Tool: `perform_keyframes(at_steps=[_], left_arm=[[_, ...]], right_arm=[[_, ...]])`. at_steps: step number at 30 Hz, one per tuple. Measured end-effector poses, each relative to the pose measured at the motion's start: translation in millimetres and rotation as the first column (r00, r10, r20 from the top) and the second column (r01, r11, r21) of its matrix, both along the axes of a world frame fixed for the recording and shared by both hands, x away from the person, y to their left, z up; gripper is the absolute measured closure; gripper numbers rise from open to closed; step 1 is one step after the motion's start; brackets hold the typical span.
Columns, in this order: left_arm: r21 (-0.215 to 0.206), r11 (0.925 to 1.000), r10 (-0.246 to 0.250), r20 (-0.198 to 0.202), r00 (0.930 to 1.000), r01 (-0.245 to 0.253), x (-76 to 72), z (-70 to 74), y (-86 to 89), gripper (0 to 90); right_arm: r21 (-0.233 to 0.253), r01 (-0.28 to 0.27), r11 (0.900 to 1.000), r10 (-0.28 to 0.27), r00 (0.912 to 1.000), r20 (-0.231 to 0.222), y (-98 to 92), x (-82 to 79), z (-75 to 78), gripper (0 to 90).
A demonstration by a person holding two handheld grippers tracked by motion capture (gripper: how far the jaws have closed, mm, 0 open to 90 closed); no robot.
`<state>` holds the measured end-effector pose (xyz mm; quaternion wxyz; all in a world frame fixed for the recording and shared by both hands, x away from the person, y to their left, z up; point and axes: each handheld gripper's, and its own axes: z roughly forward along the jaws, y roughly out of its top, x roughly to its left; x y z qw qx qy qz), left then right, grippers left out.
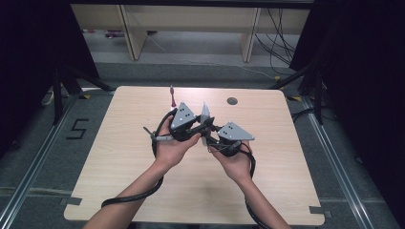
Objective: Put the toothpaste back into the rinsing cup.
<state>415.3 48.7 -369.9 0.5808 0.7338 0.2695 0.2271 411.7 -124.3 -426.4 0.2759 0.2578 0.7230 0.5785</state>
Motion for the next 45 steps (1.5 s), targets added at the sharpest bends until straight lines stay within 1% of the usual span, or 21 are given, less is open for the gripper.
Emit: perform_keyframes(at_steps=[3,6,10,14,16,17,18,21,22,25,27,28,29,32,33,34,36,42,43,44,45], left_arm=[[-0.001,1.0000,-0.003,-0.004,1.0000,0.003,0.5,0.2,1.3,74.7],[-0.010,1.0000,0.001,-0.001,1.0000,-0.001,1.2,0.3,4.1,75.4],[-0.021,0.9997,0.010,-0.004,0.9999,-0.010,2.2,2.3,8.7,76.0],[-0.033,0.9993,0.020,-0.002,0.9998,-0.020,3.6,4.6,14.0,76.3],[-0.033,0.9992,0.024,-0.001,0.9997,-0.024,4.2,5.5,16.9,76.5],[-0.037,0.9990,0.026,-0.002,0.9997,-0.026,4.6,5.8,18.6,76.5],[-0.040,0.9988,0.028,-0.004,0.9996,-0.028,4.8,6.2,20.4,76.6],[-0.041,0.9984,0.039,0.001,0.9992,-0.039,4.7,7.4,25.3,76.9],[-0.041,0.9983,0.041,0.001,0.9992,-0.041,5.0,7.7,26.7,77.0],[-0.050,0.9975,0.050,-0.003,0.9988,-0.050,5.4,8.5,30.5,77.4],[-0.057,0.9971,0.049,-0.003,0.9988,-0.050,6.2,9.3,32.5,77.5],[-0.058,0.9970,0.051,-0.002,0.9987,-0.051,6.5,9.7,33.5,77.6],[-0.060,0.9968,0.052,-0.003,0.9986,-0.053,6.7,10.1,34.1,77.6],[-0.058,0.9968,0.054,-0.004,0.9985,-0.054,8.0,10.9,36.7,77.6],[-0.058,0.9967,0.056,-0.005,0.9984,-0.056,8.2,11.2,37.7,77.6],[-0.055,0.9969,0.056,-0.003,0.9984,-0.056,8.4,11.7,38.9,77.6],[-0.055,0.9965,0.063,0.002,0.9980,-0.063,8.7,12.6,41.3,77.6],[-0.051,0.9954,0.082,0.004,0.9966,-0.082,10.7,15.1,49.5,77.7],[-0.056,0.9950,0.083,0.002,0.9965,-0.083,11.0,15.5,50.1,77.7],[-0.055,0.9948,0.086,0.003,0.9963,-0.086,11.5,16.3,51.3,77.7],[-0.056,0.9945,0.089,0.003,0.9960,-0.089,11.7,17.0,52.2,77.7]], right_arm=[[0.001,-0.023,1.000,0.023,0.9997,-0.009,-0.1,1.6,1.1,65.6],[0.019,-0.013,1.000,0.013,0.9998,-0.014,-1.3,1.3,2.9,56.5],[0.010,-0.011,1.000,0.012,0.9995,-0.030,-5.0,1.5,3.7,44.0],[0.014,-0.032,0.999,0.033,0.9985,-0.044,-10.4,0.1,-0.1,38.8],[0.010,-0.049,0.999,0.049,0.9978,-0.044,-14.6,-1.2,-2.2,39.0],[0.030,-0.053,0.998,0.055,0.9948,-0.086,-15.9,-4.5,-3.4,39.0],[0.016,-0.051,0.999,0.052,0.9970,-0.057,-19.1,-4.2,-3.9,38.9],[0.054,-0.032,0.998,0.036,0.9965,-0.076,-28.4,-8.9,-5.4,38.9],[0.053,-0.028,0.998,0.031,0.9982,-0.051,-33.6,-8.1,-5.5,38.9],[0.082,-0.008,0.997,0.014,0.9979,-0.063,-42.9,-9.8,-7.1,39.1],[0.088,-0.013,0.996,0.021,0.9953,-0.095,-46.9,-10.9,-8.4,39.1],[0.082,0.007,0.997,0.000,0.9962,-0.087,-49.2,-11.9,-8.6,39.1],[0.082,-0.008,0.997,0.015,0.9963,-0.084,-51.6,-10.9,-9.0,39.1],[0.087,0.020,0.996,-0.013,0.9967,-0.080,-58.6,-12.2,-11.7,39.5],[0.078,0.032,0.996,-0.027,0.9978,-0.060,-61.8,-11.6,-12.9,39.9],[0.104,0.043,0.994,-0.035,0.9962,-0.080,-63.3,-12.8,-15.0,40.0],[0.117,0.066,0.991,-0.058,0.9956,-0.074,-68.6,-13.0,-18.6,40.6],[0.131,0.121,0.984,-0.112,0.9909,-0.076,-86.5,-13.0,-29.2,41.5],[0.136,0.134,0.982,-0.120,0.9872,-0.105,-89.4,-15.2,-31.1,41.7],[0.139,0.138,0.981,-0.127,0.9881,-0.086,-91.1,-14.2,-32.9,41.7],[0.134,0.144,0.981,-0.131,0.9865,-0.098,-93.5,-15.2,-34.6,41.7]])
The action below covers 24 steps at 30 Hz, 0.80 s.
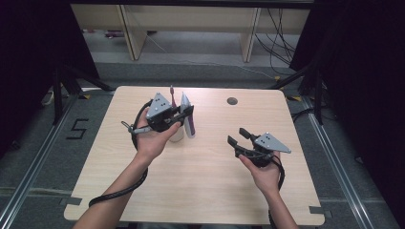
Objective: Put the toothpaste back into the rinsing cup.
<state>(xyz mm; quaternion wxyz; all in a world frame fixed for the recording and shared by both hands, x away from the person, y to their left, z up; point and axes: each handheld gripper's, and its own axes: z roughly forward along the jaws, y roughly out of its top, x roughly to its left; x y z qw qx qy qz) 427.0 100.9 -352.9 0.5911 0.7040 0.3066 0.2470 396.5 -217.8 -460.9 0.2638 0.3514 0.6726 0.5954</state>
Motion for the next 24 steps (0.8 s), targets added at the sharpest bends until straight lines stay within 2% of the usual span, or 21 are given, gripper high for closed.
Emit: perform_keyframes(at_steps=[1,2,5,6,8,9,10,12,13,14,15,16,18,20,22,23,24], left_arm=[[0.005,1.0000,0.003,0.003,1.0000,-0.003,0.3,0.8,1.1,77.7],[0.003,1.0000,0.006,0.003,1.0000,-0.006,0.6,1.4,2.1,77.7],[-0.007,0.9999,0.010,0.004,0.9999,-0.010,2.0,3.7,5.3,77.6],[-0.009,0.9999,0.010,0.008,0.9999,-0.010,2.3,4.8,6.2,77.7],[-0.010,0.9999,0.014,0.014,0.9998,-0.014,2.1,7.1,7.8,77.6],[-0.006,0.9999,0.016,0.020,0.9997,-0.015,2.4,8.2,8.7,77.6],[-0.005,0.9998,0.020,0.023,0.9995,-0.020,2.7,9.1,9.5,77.6],[-0.007,0.9997,0.024,0.022,0.9995,-0.024,3.7,10.8,11.4,77.6],[-0.007,0.9996,0.027,0.021,0.9994,-0.027,4.1,11.7,12.7,77.7],[-0.002,0.9996,0.030,0.019,0.9994,-0.029,4.4,12.8,14.2,77.7],[-0.005,0.9995,0.033,0.022,0.9992,-0.032,4.9,13.5,15.0,77.7],[0.004,0.9994,0.035,0.041,0.9985,-0.036,6.2,14.9,16.6,77.7],[0.005,0.9992,0.040,0.041,0.9984,-0.041,7.1,16.3,18.4,77.7],[0.008,0.9990,0.044,0.041,0.9982,-0.044,8.6,17.5,20.0,77.7],[0.013,0.9988,0.048,0.044,0.9979,-0.048,10.1,18.6,21.6,77.7],[0.013,0.9987,0.049,0.044,0.9978,-0.050,10.5,19.0,22.1,77.6],[0.011,0.9986,0.051,0.043,0.9978,-0.052,11.3,19.6,23.0,77.7]], right_arm=[[-0.007,0.010,1.000,-0.010,0.9997,-0.022,-2.4,-1.6,-1.4,41.8],[0.025,0.005,1.000,-0.005,0.9996,-0.028,-2.6,-1.7,-4.0,41.8],[0.022,0.024,0.999,-0.024,0.9996,-0.015,-6.4,-1.0,-9.4,41.8],[0.006,0.041,0.999,-0.041,0.9987,-0.030,-8.8,-2.3,-9.8,41.8],[-0.002,0.064,0.998,-0.064,0.9976,-0.026,-10.7,-3.3,-12.1,41.9],[-0.020,0.062,0.998,-0.062,0.9981,0.001,-12.0,-2.0,-13.6,42.9],[-0.020,0.071,0.997,-0.071,0.9972,-0.021,-11.4,-3.8,-14.7,43.8],[-0.046,0.080,0.996,-0.081,0.9961,-0.034,-13.0,-5.4,-16.0,45.1],[-0.032,0.093,0.995,-0.094,0.9950,-0.032,-13.1,-6.4,-17.1,45.2],[-0.027,0.082,0.996,-0.083,0.9964,-0.021,-13.9,-5.2,-17.8,45.4],[-0.036,0.099,0.994,-0.101,0.9942,-0.038,-14.7,-7.4,-17.2,45.5],[-0.037,0.092,0.995,-0.092,0.9956,-0.017,-16.2,-6.1,-17.3,45.5],[-0.033,0.098,0.995,-0.098,0.9952,-0.001,-17.3,-5.4,-17.6,45.6],[-0.024,0.098,0.995,-0.099,0.9942,-0.042,-17.3,-7.4,-17.2,45.6],[-0.025,0.090,0.996,-0.091,0.9956,-0.021,-17.4,-5.4,-18.4,45.5],[-0.023,0.085,0.996,-0.086,0.9956,-0.038,-17.1,-6.0,-18.7,45.5],[-0.025,0.085,0.996,-0.086,0.9958,-0.031,-17.3,-5.6,-19.0,45.5]])
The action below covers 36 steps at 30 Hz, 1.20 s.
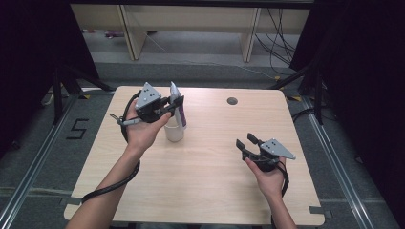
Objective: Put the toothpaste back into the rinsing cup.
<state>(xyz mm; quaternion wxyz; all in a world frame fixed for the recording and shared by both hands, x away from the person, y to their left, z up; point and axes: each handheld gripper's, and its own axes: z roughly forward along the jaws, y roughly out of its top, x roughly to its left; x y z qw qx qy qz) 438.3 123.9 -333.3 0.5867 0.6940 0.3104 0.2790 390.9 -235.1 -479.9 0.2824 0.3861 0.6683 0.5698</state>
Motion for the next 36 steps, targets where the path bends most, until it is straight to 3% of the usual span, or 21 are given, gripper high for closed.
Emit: perform_keyframes(at_steps=[10,14,16,17,19,25,28,36], left_arm=[[0.006,0.9998,0.019,-0.008,0.9998,-0.019,6.6,1.6,6.6,77.6],[0.009,0.9996,0.026,-0.006,0.9996,-0.026,8.4,2.0,8.6,77.6],[0.009,0.9995,0.030,-0.002,0.9995,-0.030,9.1,2.6,9.8,77.6],[0.009,0.9995,0.032,0.000,0.9995,-0.032,9.6,2.9,10.4,77.6],[0.015,0.9993,0.035,0.004,0.9994,-0.035,10.7,3.3,11.5,77.6],[0.012,0.9988,0.047,0.008,0.9989,-0.047,13.9,2.7,12.5,77.6],[0.016,0.9986,0.050,0.010,0.9987,-0.051,15.3,2.4,12.7,77.6],[0.022,0.9977,0.065,0.011,0.9978,-0.065,20.4,0.0,13.8,77.6]], right_arm=[[0.021,0.002,1.000,-0.002,1.0000,0.003,-0.1,-0.3,0.3,45.3],[0.006,0.002,1.000,-0.002,1.0000,0.001,-1.0,-0.4,0.2,45.3],[0.024,0.006,1.000,-0.006,1.0000,-0.003,0.1,-0.6,-0.3,45.2],[-0.005,0.018,1.000,-0.018,0.9996,-0.021,-1.2,-1.7,1.0,45.2],[-0.006,0.020,1.000,-0.020,0.9998,-0.001,-1.4,-0.3,0.6,45.1],[0.018,0.004,1.000,-0.004,1.0000,-0.009,0.5,0.0,0.6,44.9],[-0.008,0.013,1.000,-0.013,0.9999,0.010,-1.6,0.5,1.2,44.9],[0.003,0.011,1.000,-0.011,0.9999,0.001,-1.6,0.2,0.9,44.9]])
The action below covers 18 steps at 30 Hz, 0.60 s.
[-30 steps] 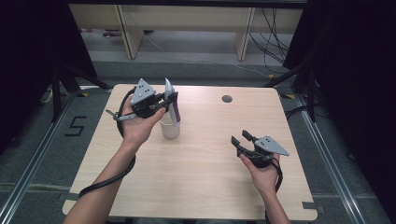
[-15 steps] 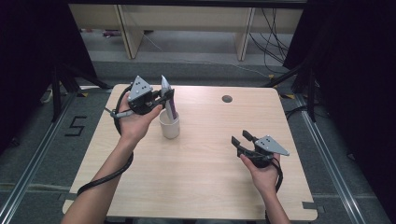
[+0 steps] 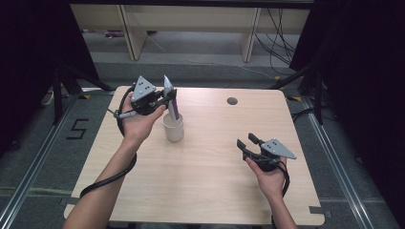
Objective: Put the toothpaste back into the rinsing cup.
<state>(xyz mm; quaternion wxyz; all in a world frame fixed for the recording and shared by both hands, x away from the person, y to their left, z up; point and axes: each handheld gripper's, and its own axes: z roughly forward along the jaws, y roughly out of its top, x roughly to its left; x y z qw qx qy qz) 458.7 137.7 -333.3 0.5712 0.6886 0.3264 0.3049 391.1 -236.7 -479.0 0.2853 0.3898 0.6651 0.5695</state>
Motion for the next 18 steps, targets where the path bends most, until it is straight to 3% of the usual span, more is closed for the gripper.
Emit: perform_keyframes(at_steps=[12,13,14,15,16,17,18], left_arm=[[0.015,0.9998,0.014,0.004,0.9999,-0.014,7.0,-6.1,0.0,77.6],[0.007,0.9997,0.022,-0.020,0.9996,-0.022,5.6,-7.3,-0.7,77.6],[0.019,0.9997,0.015,0.001,0.9999,-0.015,7.6,-7.5,-0.1,77.6],[0.008,0.9997,0.023,-0.019,0.9996,-0.022,6.4,-8.6,-0.8,77.6],[0.018,0.9997,0.017,-0.002,0.9998,-0.017,8.5,-9.1,-0.1,77.6],[0.011,0.9996,0.025,-0.021,0.9995,-0.025,7.4,-10.2,-0.4,77.6],[0.020,0.9996,0.019,-0.001,0.9998,-0.019,9.7,-10.7,0.4,77.6]], right_arm=[[-0.006,-0.005,1.000,0.005,1.0000,-0.008,-0.6,-0.3,0.5,44.8],[-0.004,-0.005,1.000,0.005,0.9999,-0.009,-0.6,-0.3,0.5,44.8],[-0.004,-0.006,1.000,0.006,0.9999,-0.009,-0.6,-0.3,0.5,44.8],[-0.004,-0.006,1.000,0.006,0.9999,-0.009,-0.5,-0.3,0.5,44.8],[-0.005,-0.006,1.000,0.006,1.0000,-0.008,-0.4,-0.3,0.5,44.8],[-0.004,-0.007,1.000,0.007,0.9999,-0.009,-0.4,-0.2,0.4,44.8],[0.001,-0.005,1.000,0.005,0.9999,-0.013,0.0,-0.4,0.5,44.8]])
